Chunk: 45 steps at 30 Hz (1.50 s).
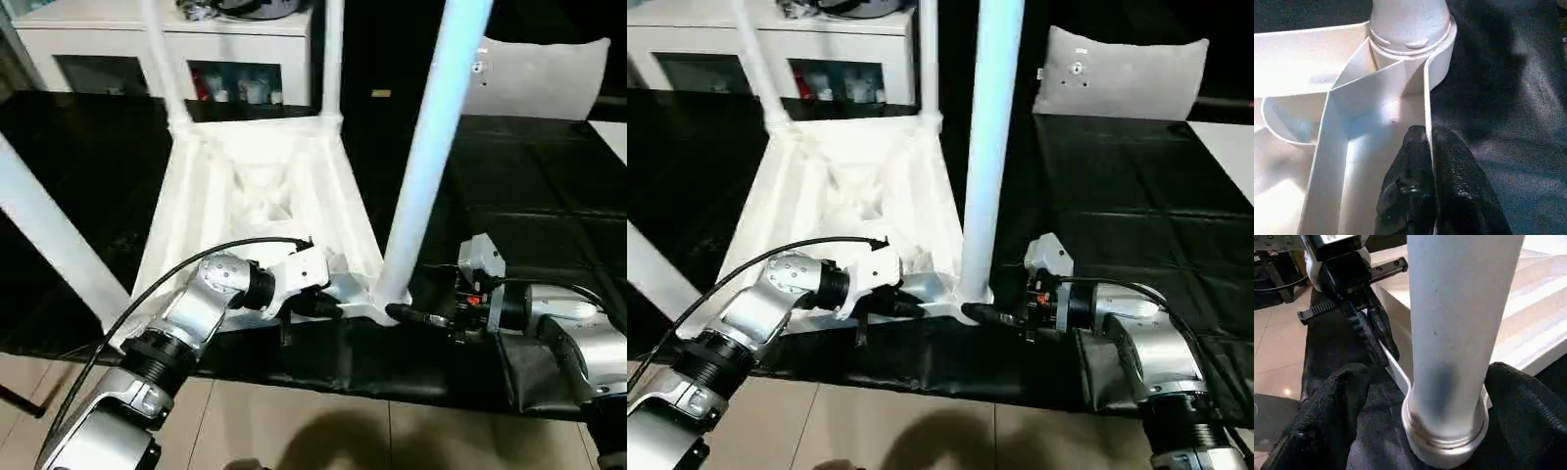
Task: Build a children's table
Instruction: Rotate leg to tighten
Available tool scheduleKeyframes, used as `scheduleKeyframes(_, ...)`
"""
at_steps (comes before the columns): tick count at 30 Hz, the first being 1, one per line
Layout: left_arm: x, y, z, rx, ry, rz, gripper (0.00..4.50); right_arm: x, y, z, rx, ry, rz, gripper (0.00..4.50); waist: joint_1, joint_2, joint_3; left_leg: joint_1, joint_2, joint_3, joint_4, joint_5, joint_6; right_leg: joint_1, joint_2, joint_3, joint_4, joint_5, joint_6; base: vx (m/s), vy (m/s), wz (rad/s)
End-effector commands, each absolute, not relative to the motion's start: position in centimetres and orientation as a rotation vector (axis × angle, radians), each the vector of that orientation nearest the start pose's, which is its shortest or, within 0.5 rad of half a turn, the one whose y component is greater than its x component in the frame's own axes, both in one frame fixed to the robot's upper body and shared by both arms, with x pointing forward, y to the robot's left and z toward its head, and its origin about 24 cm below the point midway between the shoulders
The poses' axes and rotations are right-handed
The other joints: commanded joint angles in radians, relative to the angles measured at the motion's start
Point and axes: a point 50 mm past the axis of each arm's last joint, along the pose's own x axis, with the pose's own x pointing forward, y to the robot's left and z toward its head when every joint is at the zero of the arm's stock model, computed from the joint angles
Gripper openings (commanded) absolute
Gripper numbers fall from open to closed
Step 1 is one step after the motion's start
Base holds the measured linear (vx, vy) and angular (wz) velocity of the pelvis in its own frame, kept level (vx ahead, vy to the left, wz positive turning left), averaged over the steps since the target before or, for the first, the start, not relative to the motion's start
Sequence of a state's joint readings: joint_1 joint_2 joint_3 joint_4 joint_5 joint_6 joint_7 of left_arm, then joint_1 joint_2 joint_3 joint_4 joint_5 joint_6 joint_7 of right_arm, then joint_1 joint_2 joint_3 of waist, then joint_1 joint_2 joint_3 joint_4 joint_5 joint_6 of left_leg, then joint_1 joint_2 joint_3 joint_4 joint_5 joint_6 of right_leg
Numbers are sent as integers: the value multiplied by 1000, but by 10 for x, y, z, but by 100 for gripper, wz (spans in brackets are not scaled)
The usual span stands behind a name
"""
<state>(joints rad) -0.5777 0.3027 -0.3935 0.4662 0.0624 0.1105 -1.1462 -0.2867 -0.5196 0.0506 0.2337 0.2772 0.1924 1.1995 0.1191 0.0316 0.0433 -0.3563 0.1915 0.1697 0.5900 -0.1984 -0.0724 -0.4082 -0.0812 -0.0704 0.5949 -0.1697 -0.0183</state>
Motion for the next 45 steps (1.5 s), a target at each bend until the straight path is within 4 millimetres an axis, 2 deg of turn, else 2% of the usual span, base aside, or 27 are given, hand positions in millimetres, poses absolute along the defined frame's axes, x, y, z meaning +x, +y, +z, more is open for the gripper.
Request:
scheduleKeyframes(1, 296, 85, 58, 584, 369, -1584, 0, 273, -191, 73, -143, 264, 1264, 384, 0, -19, -63, -2, 34, -4, -64, -139, 91, 61, -62, 39, -66, -226, -201, 0, 0, 0)
scheduleKeyframes(4, 288, 94, 59, 647, 403, -1714, 0, 272, -188, 74, -147, 275, 1345, 371, 0, -15, -62, -5, 35, -4, -64, -138, 96, 60, -60, 39, -65, -229, -199, 0, 0, 0)
scheduleKeyframes(10, 287, 96, 60, 655, 393, -1753, 0, 271, -187, 73, -145, 281, 1396, 314, 16, -12, -62, 5, 41, -1, -64, -151, 82, 54, -61, 41, -60, -211, -219, 0, 0, 0)
scheduleKeyframes(15, 287, 96, 60, 657, 392, -1756, 0, 268, -185, 72, -114, 300, 1439, 270, 17, -17, -61, 1, 37, -2, -66, -161, 74, 59, -63, 41, -63, -247, -202, 0, 0, 0)
scheduleKeyframes(19, 288, 98, 60, 655, 391, -1749, 0, 264, -185, 71, -85, 323, 1473, 226, 19, -16, -63, 1, 38, -2, -63, -139, 78, 58, -62, 41, -61, -228, -203, 0, 0, 0)
scheduleKeyframes(26, 292, 97, 60, 592, 383, -1694, 0, 258, -180, 69, 1, 342, 1482, 195, 23, -19, -64, 0, 37, -1, -62, -124, 85, 59, -62, 41, -58, -209, -208, 0, 0, 0)
scheduleKeyframes(29, 296, 91, 61, 521, 365, -1618, 0, 260, -170, 64, 76, 348, 1374, 192, 24, -18, -61, 0, 37, -1, -64, -134, 77, 57, -62, 40, -64, -246, -194, 0, 0, 0)
scheduleKeyframes(30, 297, 89, 61, 512, 362, -1600, 0, 261, -168, 62, 79, 358, 1339, 192, 22, -18, -60, 0, 37, -2, -67, -138, 69, 57, -62, 40, -65, -264, -187, 0, 0, 0)
scheduleKeyframes(31, 301, 85, 62, 486, 351, -1547, 0, 268, -161, 57, 66, 369, 1233, 191, 16, -16, -56, -1, 34, -3, -70, -167, 54, 56, -61, 38, -73, -327, -168, 0, 0, 0)
scheduleKeyframes(32, 304, 80, 62, 463, 347, -1500, 0, 273, -155, 56, 92, 356, 1156, 191, 10, -9, -50, 4, 31, -4, -74, -210, 32, 51, -62, 36, -83, -419, -142, 0, 0, 0)
scheduleKeyframes(33, 306, 77, 62, 447, 346, -1469, 0, 277, -150, 56, 113, 348, 1106, 191, 7, -13, -48, 6, 27, -4, -74, -228, 23, 49, -63, 35, -92, -470, -124, 0, 0, 0)
scheduleKeyframes(34, 307, 74, 63, 433, 345, -1451, 0, 280, -147, 56, 137, 348, 1068, 191, -2, -17, -48, 6, 21, -8, -76, -242, 4, 54, -65, 31, -99, -547, -87, 0, 0, 0)
scheduleKeyframes(35, 308, 71, 63, 423, 344, -1439, 0, 282, -144, 56, 145, 347, 1042, 191, -14, -18, -49, 3, 20, -13, -78, -244, 0, 55, -67, 29, -103, -575, -62, 0, 0, 0)
scheduleKeyframes(37, 311, 63, 64, 393, 342, -1384, 0, 289, -138, 54, 132, 359, 956, 191, -31, -16, -50, -3, 21, -14, -80, -242, 8, 56, -63, 29, -103, -552, -57, 0, 0, 0)
scheduleKeyframes(39, 314, 56, 65, 371, 340, -1344, 0, 293, -135, 52, 117, 368, 889, 191, -46, -18, -51, -3, 19, -13, -78, -234, 8, 53, -60, 28, -101, -522, -68, 0, 0, 0)
scheduleKeyframes(40, 318, 47, 67, 342, 335, -1266, 0, 298, -133, 47, 98, 404, 774, 191, -53, -19, -52, -3, 17, -11, -75, -222, 13, 52, -59, 30, -101, -502, -76, 0, 0, 0)
scheduleKeyframes(41, 321, 44, 68, 334, 329, -1231, 0, 299, -132, 46, 91, 408, 734, 191, -58, -21, -52, -2, 16, -10, -73, -215, 20, 50, -57, 30, -102, -488, -85, 0, 0, 0)
scheduleKeyframes(43, 325, 37, 70, 311, 309, -1165, 0, 301, -129, 47, 85, 380, 695, 191, -58, -21, -55, -5, 17, -10, -72, -195, 30, 55, -58, 32, -96, -456, -95, 0, 0, 0)
scheduleKeyframes(44, 325, 37, 70, 310, 308, -1164, 0, 301, -129, 47, 87, 378, 695, 226, -56, -18, -57, -1, 17, -5, -69, -182, 37, 49, -56, 35, -97, -422, -104, 0, 0, 0)
scheduleKeyframes(45, 325, 34, 71, 305, 300, -1154, 0, 301, -127, 48, 106, 361, 694, 247, -55, -17, -61, -4, 19, -6, -68, -160, 45, 55, -57, 37, -89, -362, -122, 0, 0, 0)
